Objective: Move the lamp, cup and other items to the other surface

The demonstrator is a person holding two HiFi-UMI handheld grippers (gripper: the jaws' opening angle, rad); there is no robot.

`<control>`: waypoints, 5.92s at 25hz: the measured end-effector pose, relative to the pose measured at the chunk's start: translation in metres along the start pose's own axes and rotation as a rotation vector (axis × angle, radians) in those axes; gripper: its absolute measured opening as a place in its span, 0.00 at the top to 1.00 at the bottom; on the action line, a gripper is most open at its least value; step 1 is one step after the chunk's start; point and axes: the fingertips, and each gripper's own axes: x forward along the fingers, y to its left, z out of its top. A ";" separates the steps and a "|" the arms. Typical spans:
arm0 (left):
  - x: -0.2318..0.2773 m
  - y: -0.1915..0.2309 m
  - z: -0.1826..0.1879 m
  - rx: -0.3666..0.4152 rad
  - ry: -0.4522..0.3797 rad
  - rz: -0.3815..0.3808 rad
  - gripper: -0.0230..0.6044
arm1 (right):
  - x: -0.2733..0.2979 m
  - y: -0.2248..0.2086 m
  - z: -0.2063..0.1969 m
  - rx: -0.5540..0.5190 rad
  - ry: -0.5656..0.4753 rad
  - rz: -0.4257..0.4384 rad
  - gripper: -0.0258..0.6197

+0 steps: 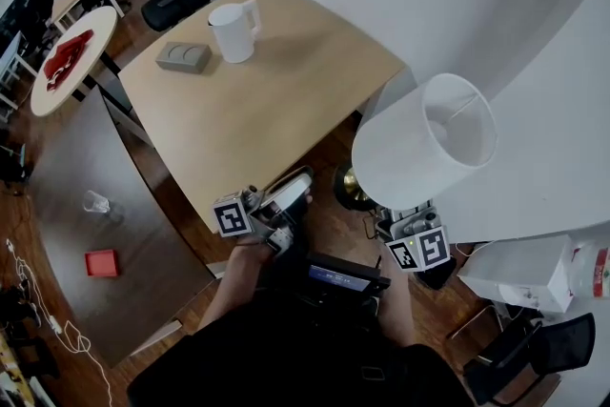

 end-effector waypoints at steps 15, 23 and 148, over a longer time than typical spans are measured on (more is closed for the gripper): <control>0.016 0.067 0.096 0.007 -0.046 0.051 0.74 | 0.118 -0.048 -0.043 0.035 0.045 0.006 0.84; 0.026 0.103 0.155 0.010 -0.052 0.046 0.74 | 0.186 -0.065 -0.062 0.020 0.052 0.017 0.84; 0.054 0.378 0.387 -0.033 -0.379 0.379 0.74 | 0.535 -0.219 -0.431 0.135 0.472 0.216 0.84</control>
